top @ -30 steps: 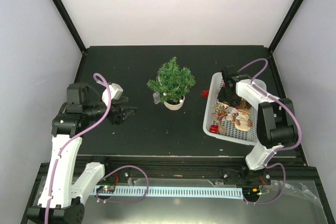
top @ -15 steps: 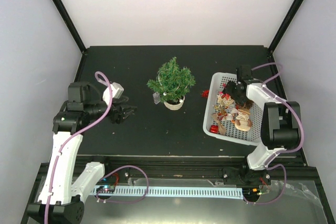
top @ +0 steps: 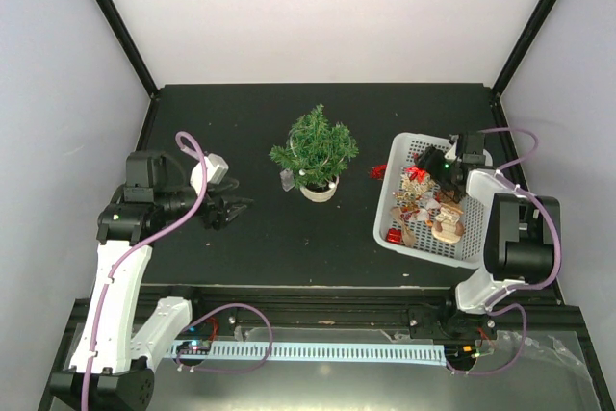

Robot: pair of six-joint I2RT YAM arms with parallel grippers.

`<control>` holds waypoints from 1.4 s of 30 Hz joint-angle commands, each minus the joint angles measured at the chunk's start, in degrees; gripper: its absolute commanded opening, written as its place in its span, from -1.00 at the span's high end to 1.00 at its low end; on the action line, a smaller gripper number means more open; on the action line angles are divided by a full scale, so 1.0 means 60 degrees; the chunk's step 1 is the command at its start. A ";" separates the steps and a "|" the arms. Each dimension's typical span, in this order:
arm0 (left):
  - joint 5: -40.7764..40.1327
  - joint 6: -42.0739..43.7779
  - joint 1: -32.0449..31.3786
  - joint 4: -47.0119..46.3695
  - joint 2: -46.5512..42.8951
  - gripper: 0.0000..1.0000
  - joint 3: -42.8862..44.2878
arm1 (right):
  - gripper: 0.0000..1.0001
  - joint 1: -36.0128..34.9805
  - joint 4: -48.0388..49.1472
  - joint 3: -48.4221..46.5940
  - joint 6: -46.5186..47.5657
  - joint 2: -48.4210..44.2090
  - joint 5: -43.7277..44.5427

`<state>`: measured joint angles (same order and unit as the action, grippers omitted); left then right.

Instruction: Decorate the small christmas tree

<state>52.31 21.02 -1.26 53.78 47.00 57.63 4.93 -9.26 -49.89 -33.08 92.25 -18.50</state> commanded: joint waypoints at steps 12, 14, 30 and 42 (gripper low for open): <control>0.0541 0.0437 -0.0057 0.0295 -0.0127 -0.48 0.0181 | -0.47 0.0044 -0.0073 0.0044 0.0274 -0.0801 0.1195; 0.0540 0.0442 -0.0051 0.0295 -0.0129 -0.48 0.0167 | -0.48 0.0049 -0.0546 -0.0184 0.0269 -0.1064 0.1823; 0.0656 0.0554 -0.0065 0.0441 -0.0246 -0.50 0.0196 | -0.52 0.0064 -0.0536 -0.0874 0.0388 0.0529 0.1552; 0.0698 0.0642 -0.0068 0.0513 -0.0146 -0.50 0.0250 | -0.50 0.0070 -0.0328 -0.1251 0.0704 0.1220 0.1037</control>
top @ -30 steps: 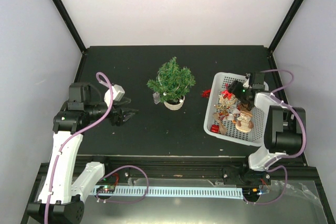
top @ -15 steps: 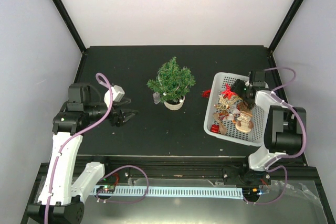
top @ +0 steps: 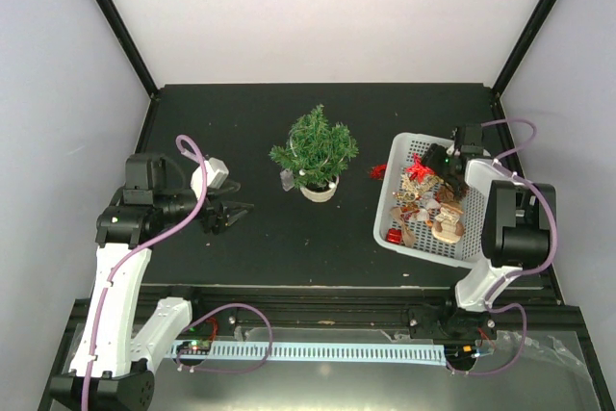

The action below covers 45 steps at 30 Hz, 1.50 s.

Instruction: Decorate the small christmas tree

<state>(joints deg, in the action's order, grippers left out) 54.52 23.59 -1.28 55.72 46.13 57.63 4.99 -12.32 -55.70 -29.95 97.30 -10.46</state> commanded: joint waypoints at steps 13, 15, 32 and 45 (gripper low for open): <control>0.0511 0.0312 -0.0057 0.0292 0.0075 -0.50 0.0309 | -0.27 0.0061 0.0619 -0.0200 0.0394 0.0649 -0.1084; 0.0536 0.0330 -0.0055 0.0298 0.0082 -0.50 0.0313 | -0.15 0.0059 0.0642 -0.0173 0.0405 0.0619 -0.1232; 0.0584 0.0309 -0.0072 0.0259 -0.0289 -0.50 0.0273 | 0.91 0.0039 0.0517 0.0295 0.0605 -0.0203 -0.2025; 0.0454 0.0206 -0.0080 0.0138 -0.0393 -0.51 0.0215 | 0.98 0.0037 0.0654 0.0700 0.0319 -0.0571 -0.1835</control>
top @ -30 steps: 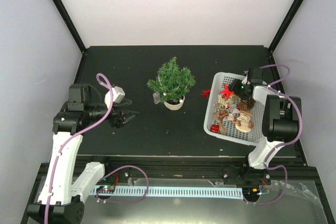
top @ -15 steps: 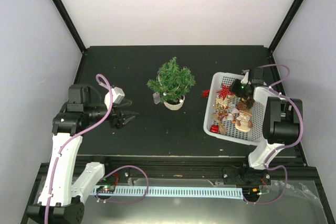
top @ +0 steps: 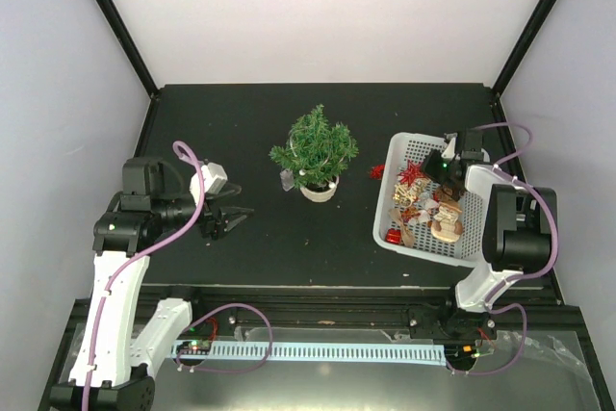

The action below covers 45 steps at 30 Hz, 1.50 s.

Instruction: Decorate the small christmas tree

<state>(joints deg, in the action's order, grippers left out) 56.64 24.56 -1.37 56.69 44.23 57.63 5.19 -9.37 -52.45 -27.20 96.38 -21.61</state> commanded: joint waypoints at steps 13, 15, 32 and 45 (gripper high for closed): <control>-0.0367 0.0041 -0.0065 -0.0109 0.0054 -0.51 0.0438 | 0.98 -0.0518 -0.1788 0.0342 -0.0738 -0.4216 0.2163; -0.0428 0.0038 -0.0063 -0.0029 0.0180 -0.51 0.0609 | 0.98 -0.0706 -0.2181 0.0192 -0.0729 -0.4794 0.2302; -0.0391 -0.0028 -0.0056 0.0362 0.0964 -0.53 0.1035 | 0.98 -0.4245 -0.5098 -0.3637 0.0695 -0.6015 0.2626; -0.0878 -0.0155 -0.0064 0.0193 0.1316 -0.57 0.1142 | 0.98 -0.6800 -0.6772 -0.8060 0.1979 -0.3596 0.3719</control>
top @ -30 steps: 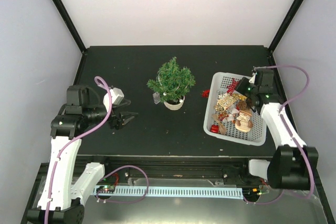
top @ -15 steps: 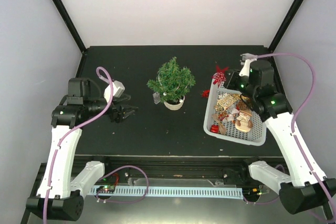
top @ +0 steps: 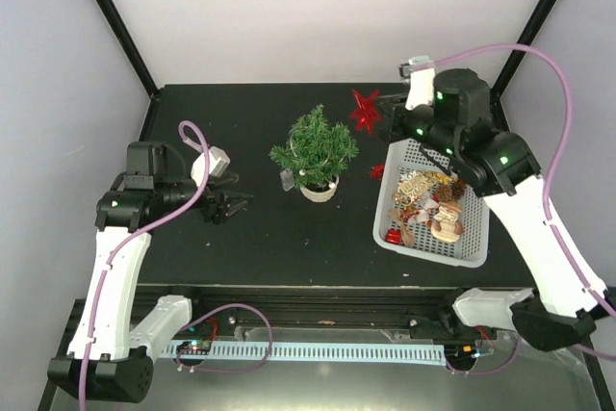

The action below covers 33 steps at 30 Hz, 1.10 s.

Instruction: Decorate the small christmas tree

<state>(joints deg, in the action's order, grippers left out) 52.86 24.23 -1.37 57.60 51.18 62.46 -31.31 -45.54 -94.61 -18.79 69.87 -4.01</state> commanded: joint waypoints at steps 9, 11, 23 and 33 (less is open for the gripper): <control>-0.0571 -0.0061 -0.0056 -0.0153 0.0185 -0.60 0.0195 | 0.98 -0.1776 -0.1687 -0.4280 0.0801 0.3078 0.1593; -0.0613 -0.0068 -0.0053 -0.0198 0.0213 -0.60 0.0143 | 0.98 -0.1798 -0.1688 -0.4493 0.0793 0.3388 0.1846; -0.0817 -0.0079 -0.0052 -0.0295 0.0197 -0.61 0.0050 | 0.98 -0.1811 -0.1455 -0.5397 0.0760 0.4925 0.2804; -0.0870 -0.0112 -0.0065 -0.0343 0.0273 -0.61 0.0035 | 0.98 -0.1694 -0.1202 -0.5547 0.0664 0.5383 0.3107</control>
<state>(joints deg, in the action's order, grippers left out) 48.03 23.94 -1.37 56.90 52.51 62.46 -41.74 -54.06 -126.21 -15.07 102.28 12.38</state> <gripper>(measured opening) 0.804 0.013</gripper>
